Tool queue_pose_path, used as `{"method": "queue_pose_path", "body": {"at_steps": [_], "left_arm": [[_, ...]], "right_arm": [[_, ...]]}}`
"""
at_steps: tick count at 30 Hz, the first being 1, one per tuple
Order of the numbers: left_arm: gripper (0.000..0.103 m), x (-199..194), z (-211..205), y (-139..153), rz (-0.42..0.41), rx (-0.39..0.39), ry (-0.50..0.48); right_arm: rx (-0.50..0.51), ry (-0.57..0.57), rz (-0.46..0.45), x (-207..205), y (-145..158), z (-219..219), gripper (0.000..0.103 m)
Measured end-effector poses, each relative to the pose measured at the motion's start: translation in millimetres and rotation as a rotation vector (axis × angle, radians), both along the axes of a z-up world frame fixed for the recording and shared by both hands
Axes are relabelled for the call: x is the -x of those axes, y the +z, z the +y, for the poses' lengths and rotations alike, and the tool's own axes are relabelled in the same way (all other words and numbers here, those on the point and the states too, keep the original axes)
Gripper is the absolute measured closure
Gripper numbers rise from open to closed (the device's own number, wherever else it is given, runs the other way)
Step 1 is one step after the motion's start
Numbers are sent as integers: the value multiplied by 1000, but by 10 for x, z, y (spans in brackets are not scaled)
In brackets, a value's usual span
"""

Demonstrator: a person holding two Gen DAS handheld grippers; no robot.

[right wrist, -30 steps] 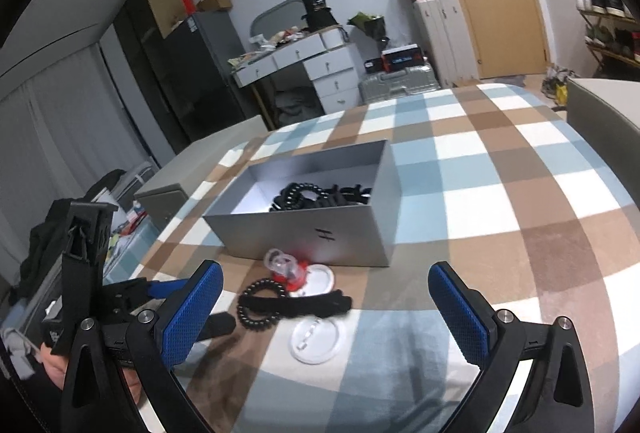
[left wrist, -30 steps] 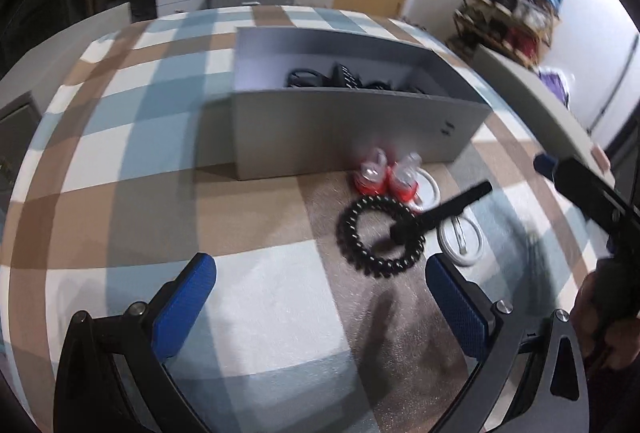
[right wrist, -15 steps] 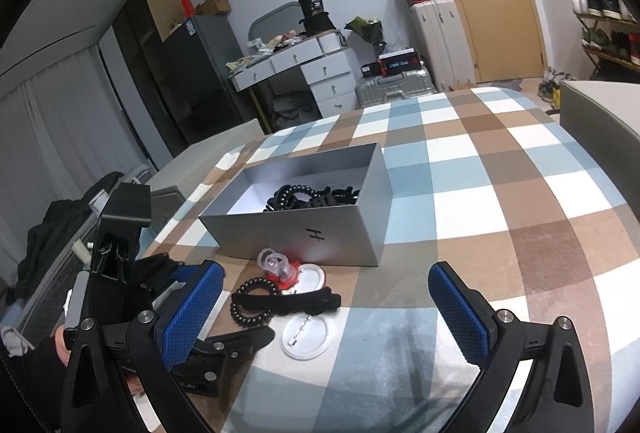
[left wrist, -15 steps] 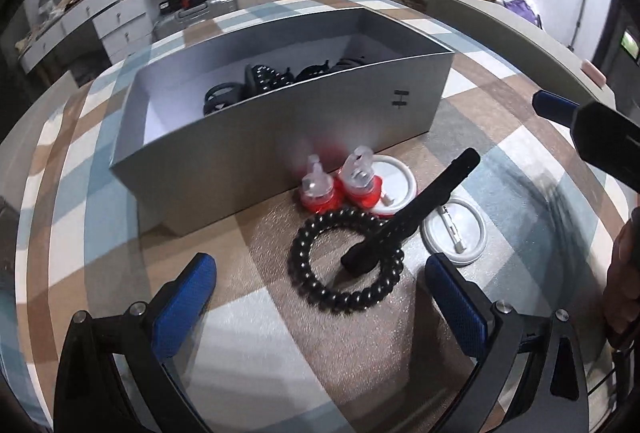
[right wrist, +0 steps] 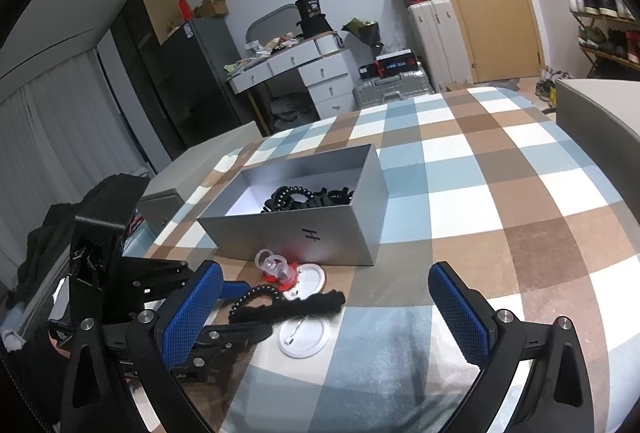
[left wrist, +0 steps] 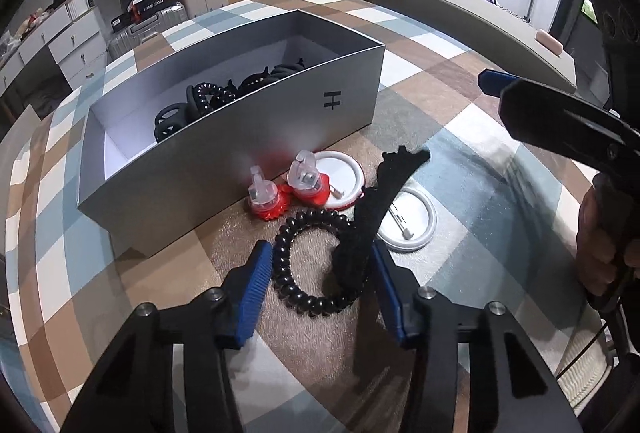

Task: Organize jewelry
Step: 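Grasp a black coiled bead bracelet with the left gripper, then hold the bracelet in the left gripper while the right gripper grasps a white round badge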

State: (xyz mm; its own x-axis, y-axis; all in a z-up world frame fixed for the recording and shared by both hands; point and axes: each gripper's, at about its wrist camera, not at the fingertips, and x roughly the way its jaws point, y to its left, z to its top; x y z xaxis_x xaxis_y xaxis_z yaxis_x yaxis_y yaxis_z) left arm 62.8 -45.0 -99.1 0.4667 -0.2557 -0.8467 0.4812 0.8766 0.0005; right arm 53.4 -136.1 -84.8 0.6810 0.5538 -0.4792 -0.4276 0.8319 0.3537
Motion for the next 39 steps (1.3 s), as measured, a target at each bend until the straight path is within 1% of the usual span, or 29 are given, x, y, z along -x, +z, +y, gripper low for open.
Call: {"method": "queue_pose_path", "body": {"at_steps": [5, 10, 12, 16, 18, 20, 22, 24, 25, 27, 29, 33, 34, 35, 39], "left_arm": [[60, 75, 45, 5, 7, -15, 15], [60, 178, 73, 13, -1, -68, 30], [60, 209, 102, 12, 3, -75, 43], [60, 266, 181, 3, 12, -71, 65], [60, 277, 230, -4, 13, -63, 100], [60, 292, 305, -14, 21, -35, 140], [60, 301, 379, -26, 20, -9, 184], [60, 314, 454, -25, 20, 21, 215], [61, 310, 492, -23, 20, 35, 234], [61, 297, 550, -20, 18, 52, 264], [60, 298, 591, -19, 18, 70, 278], [60, 301, 661, -25, 22, 115, 303], [60, 294, 683, -27, 23, 126, 311], [60, 306, 702, -25, 24, 135, 316], [61, 326, 742, -24, 25, 163, 321]], "right_arm": [[-2, -7, 3, -3, -2, -23, 0], [-2, -1, 11, -1, -4, -16, 0], [1, 4, 12, 9, 1, 4, 0], [18, 18, 14, 20, 15, 40, 0], [14, 58, 53, 1, -7, 67, 0], [10, 86, 85, -5, -46, 95, 0], [37, 94, 100, 11, -92, 140, 0], [82, 114, 116, 26, -148, 220, 2], [105, 126, 122, 31, -170, 262, 6], [172, 141, 128, 34, -217, 368, 9], [223, 145, 133, 31, -254, 451, 18], [306, 153, 140, -3, -314, 594, 29], [333, 156, 142, -11, -331, 635, 35], [349, 157, 143, -17, -343, 661, 39], [427, 161, 111, 10, -362, 778, 43]]}}
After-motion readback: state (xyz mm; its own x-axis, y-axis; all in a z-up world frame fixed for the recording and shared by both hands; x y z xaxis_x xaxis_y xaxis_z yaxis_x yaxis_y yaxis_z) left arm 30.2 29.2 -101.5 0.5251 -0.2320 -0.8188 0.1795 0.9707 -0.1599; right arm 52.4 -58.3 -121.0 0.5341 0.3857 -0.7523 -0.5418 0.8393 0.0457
